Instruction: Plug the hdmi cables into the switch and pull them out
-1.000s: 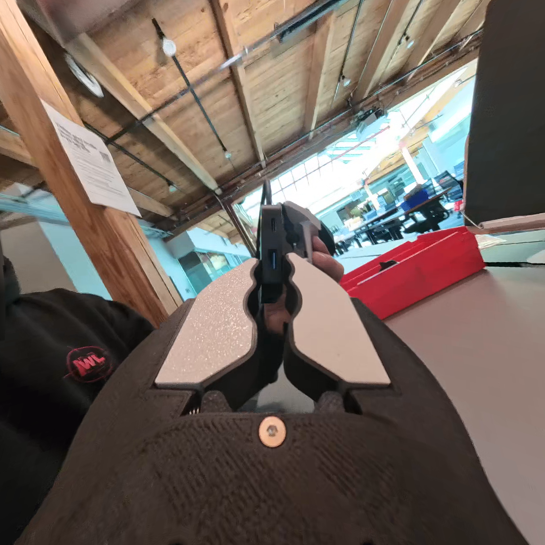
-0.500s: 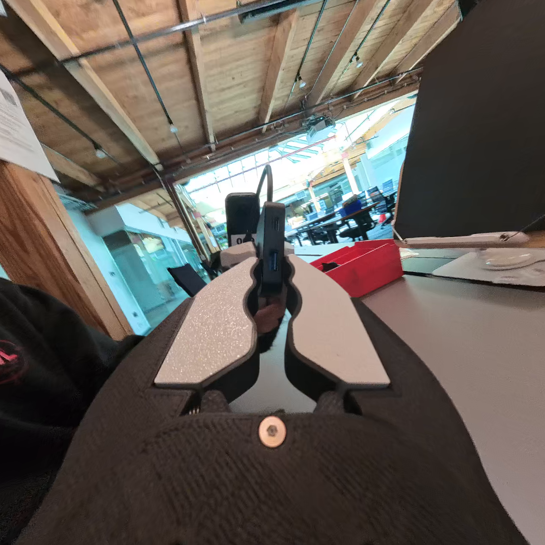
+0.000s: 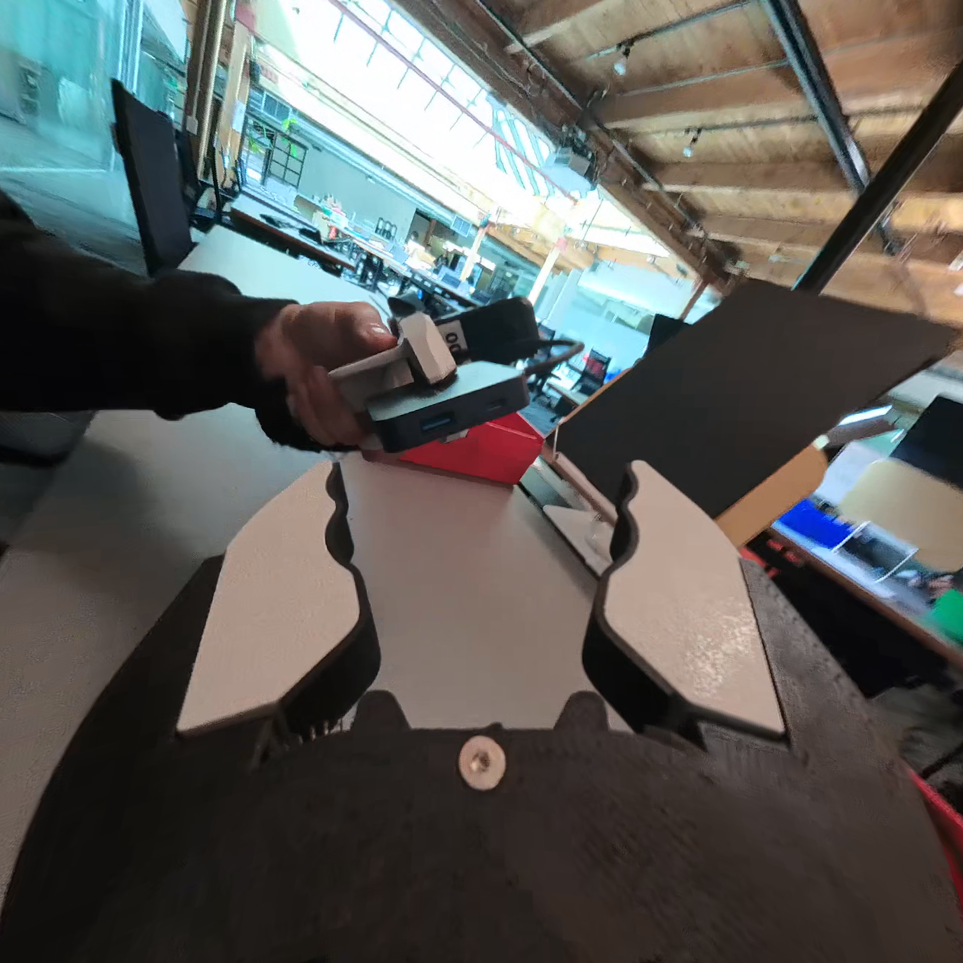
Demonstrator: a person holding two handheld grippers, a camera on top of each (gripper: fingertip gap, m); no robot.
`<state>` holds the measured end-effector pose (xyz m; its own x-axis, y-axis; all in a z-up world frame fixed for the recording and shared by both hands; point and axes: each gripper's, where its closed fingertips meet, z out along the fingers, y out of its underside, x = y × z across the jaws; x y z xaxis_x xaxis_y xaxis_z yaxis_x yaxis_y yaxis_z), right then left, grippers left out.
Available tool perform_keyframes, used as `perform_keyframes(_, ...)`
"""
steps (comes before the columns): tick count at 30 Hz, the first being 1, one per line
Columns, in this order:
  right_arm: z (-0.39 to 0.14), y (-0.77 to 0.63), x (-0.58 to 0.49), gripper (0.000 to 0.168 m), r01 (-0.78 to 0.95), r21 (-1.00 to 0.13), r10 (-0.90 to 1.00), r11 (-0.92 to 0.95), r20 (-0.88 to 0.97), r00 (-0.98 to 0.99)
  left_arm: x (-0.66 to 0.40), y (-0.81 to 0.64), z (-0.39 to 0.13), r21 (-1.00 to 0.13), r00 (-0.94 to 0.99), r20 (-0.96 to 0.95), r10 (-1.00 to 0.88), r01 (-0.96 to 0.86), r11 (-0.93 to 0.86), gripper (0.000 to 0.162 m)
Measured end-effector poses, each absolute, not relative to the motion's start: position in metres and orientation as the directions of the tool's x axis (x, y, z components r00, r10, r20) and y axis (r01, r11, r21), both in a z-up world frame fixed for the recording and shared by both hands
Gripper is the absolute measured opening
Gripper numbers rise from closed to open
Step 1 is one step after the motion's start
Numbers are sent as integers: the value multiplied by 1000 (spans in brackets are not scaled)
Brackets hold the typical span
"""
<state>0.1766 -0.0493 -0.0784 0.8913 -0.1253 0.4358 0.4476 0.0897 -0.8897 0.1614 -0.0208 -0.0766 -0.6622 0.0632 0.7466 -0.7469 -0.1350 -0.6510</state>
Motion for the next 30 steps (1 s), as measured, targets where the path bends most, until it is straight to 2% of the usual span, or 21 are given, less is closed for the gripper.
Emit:
perform_keyframes(5,-81,-44,160,92,522,-848,-77,95,517,853,148,-25,-80,-602,-602,789,121,-797,-41,15)
perform_keyframes(7,-83,-42,153,81,531,-841,-40,107,530,847,148,-28,-87,-578,-577,810,103,-816,-18,15)
perform_keyframes(9,-85,-42,144,60,533,-837,16,124,539,842,149,-31,-97,-559,-558,827,68,-829,0,12)
perform_keyframes(10,-86,-42,142,57,535,-835,28,128,543,840,150,-33,-98,-548,-547,834,71,-836,0,14)
perform_keyframes(17,-94,-39,151,68,495,-866,14,72,497,868,151,-33,-102,-552,-551,834,30,-834,10,14)
perform_keyframes(22,-104,-33,155,66,517,-856,15,-4,517,856,155,-33,-107,-552,-552,834,-16,-834,14,12)
perform_keyframes(30,-103,-29,159,66,505,-863,-21,22,504,863,159,-28,-105,-527,-526,850,-30,-850,-2,14)
